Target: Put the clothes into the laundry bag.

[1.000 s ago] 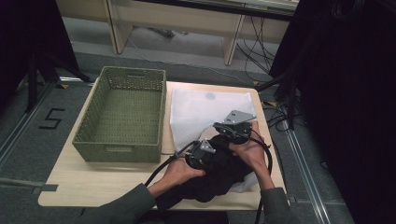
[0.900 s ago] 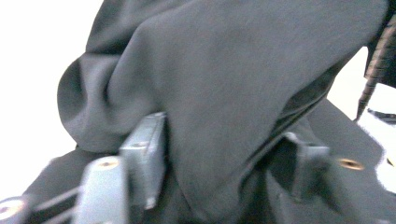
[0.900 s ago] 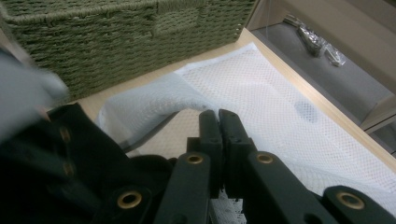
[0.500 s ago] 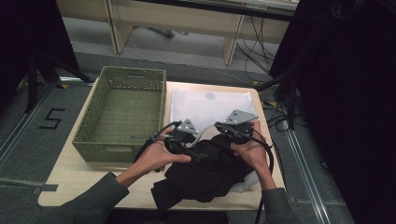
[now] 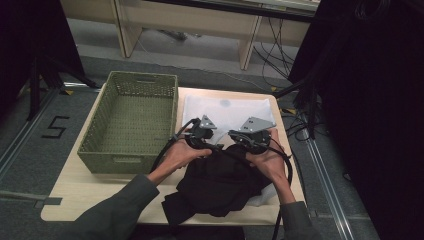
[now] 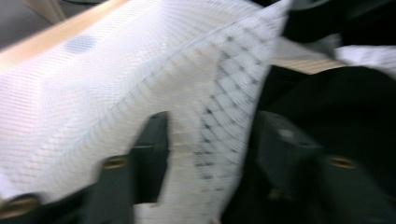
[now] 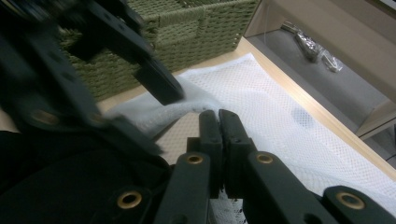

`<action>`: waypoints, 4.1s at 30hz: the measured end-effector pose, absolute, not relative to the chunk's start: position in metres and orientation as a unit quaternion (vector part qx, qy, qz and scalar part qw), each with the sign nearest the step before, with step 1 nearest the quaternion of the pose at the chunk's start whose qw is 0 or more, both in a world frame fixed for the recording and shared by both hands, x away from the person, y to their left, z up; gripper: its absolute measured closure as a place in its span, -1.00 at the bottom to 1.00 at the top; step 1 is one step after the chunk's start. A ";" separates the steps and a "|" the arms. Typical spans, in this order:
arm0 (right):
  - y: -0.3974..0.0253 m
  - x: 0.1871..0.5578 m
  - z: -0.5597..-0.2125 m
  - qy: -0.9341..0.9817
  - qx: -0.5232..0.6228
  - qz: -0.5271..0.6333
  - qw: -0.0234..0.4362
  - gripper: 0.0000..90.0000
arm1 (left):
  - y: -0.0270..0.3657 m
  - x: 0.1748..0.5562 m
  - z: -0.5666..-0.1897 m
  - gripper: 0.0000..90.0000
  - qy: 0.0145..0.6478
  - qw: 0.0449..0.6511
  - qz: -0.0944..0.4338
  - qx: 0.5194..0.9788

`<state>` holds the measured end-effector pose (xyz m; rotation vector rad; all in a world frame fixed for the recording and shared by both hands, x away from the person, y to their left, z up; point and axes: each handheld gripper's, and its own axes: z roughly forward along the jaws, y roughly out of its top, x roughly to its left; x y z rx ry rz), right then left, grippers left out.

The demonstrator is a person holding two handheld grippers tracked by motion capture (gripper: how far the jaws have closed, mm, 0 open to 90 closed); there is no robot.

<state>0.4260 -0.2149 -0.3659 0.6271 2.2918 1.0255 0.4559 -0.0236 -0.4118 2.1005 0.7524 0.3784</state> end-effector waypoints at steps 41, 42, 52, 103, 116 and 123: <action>-0.202 0.411 -0.431 0.863 0.318 0.321 0.228 0.89 | -0.006 0.441 -0.378 0.96 0.187 0.406 0.137 0.884; -0.203 0.425 -0.423 0.847 0.334 0.333 0.244 0.89 | -0.002 0.443 -0.376 0.96 0.190 0.407 0.138 0.883; -0.213 0.447 -0.466 0.846 0.385 0.285 0.233 0.51 | 0.005 0.458 -0.385 0.95 0.219 0.383 0.134 0.887; -0.205 0.445 -0.470 0.858 0.353 0.272 0.255 0.72 | 0.008 0.468 -0.388 0.95 0.229 0.359 0.112 0.898; -0.169 0.359 -0.429 0.885 0.226 0.376 0.156 -0.15 | 0.012 0.473 -0.388 0.94 0.238 0.358 0.112 0.896; -0.126 0.349 -0.476 0.922 0.158 0.343 0.083 -0.20 | 0.014 0.476 -0.388 0.93 0.234 0.357 0.110 0.898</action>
